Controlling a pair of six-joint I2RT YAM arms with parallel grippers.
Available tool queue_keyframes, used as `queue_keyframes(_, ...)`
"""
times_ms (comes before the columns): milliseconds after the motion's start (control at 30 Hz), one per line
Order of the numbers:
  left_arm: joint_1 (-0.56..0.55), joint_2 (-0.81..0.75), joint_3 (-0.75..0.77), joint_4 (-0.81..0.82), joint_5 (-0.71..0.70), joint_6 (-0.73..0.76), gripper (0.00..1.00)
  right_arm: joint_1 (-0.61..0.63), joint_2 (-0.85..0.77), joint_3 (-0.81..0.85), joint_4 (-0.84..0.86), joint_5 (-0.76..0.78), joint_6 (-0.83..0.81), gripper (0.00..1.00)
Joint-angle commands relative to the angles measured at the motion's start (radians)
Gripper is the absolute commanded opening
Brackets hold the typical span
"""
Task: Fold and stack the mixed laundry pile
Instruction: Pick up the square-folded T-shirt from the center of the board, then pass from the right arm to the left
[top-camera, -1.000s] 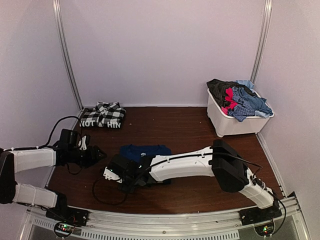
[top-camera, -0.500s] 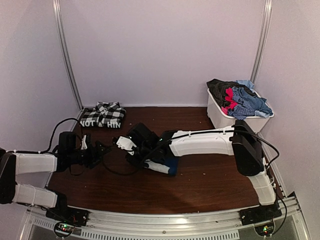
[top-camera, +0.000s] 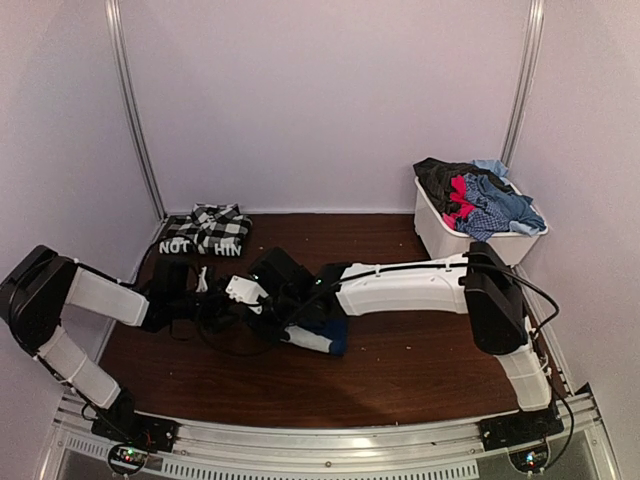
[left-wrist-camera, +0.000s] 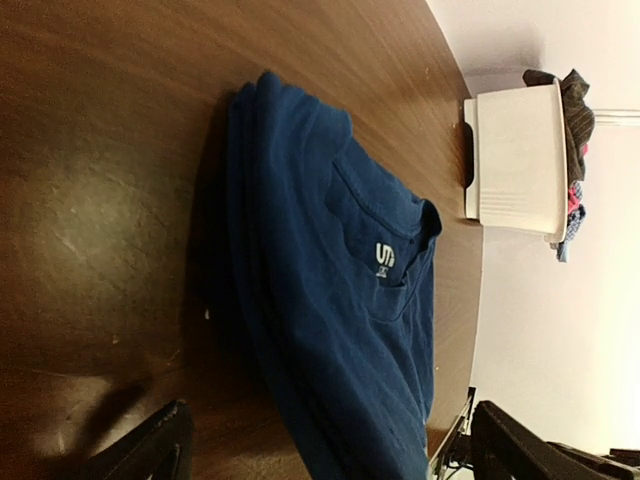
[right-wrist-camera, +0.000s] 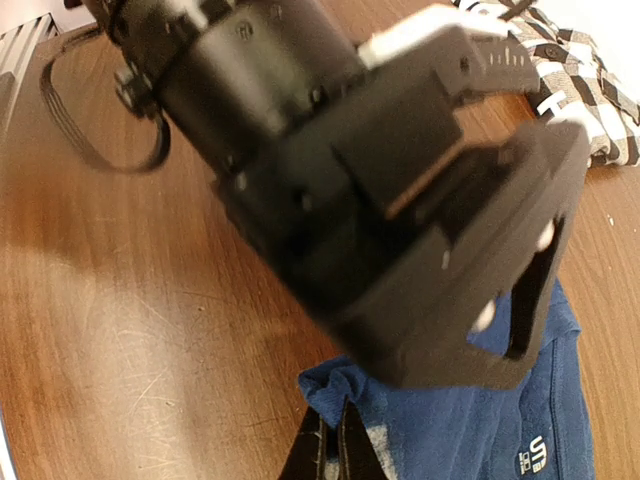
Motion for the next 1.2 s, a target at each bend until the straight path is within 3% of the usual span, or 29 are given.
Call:
queue_keyframes(0, -0.049, 0.11, 0.043, 0.126, -0.004, -0.055, 0.98, 0.004, 0.007, 0.045, 0.023, -0.01, -0.007, 0.0)
queue_keyframes(367, -0.072, 0.354, 0.134, 0.28, 0.038, -0.099, 0.71, 0.01, 0.016, 0.037, 0.039, -0.019, -0.006, 0.0)
queue_keyframes(533, -0.072, 0.451, 0.169, 0.351, 0.082, -0.107, 0.44, 0.01, 0.015, 0.03, 0.044, -0.013, -0.01, 0.0)
queue_keyframes(633, -0.072, 0.447, 0.184, 0.321, 0.082, -0.063, 0.17, 0.01, 0.009, 0.014, 0.051, -0.009, -0.007, 0.0)
queue_keyframes(700, -0.072, 0.422, 0.237, 0.142, 0.049, 0.041, 0.0, 0.01, -0.013, -0.015, 0.06, -0.008, 0.0, 0.09)
queue_keyframes(867, -0.074, 0.375, 0.49, -0.471, -0.191, 0.409, 0.0, -0.017, -0.139, -0.175, 0.149, -0.008, 0.053, 0.41)
queue_keyframes(967, -0.074, 0.377, 0.647, -0.669, -0.336, 0.561, 0.0, -0.054, -0.229, -0.297, 0.229, -0.018, 0.108, 0.61)
queue_keyframes(1167, -0.074, 0.475, 0.989, -0.959, -0.588, 0.759, 0.0, -0.116, -0.354, -0.536, 0.426, 0.015, 0.301, 0.76)
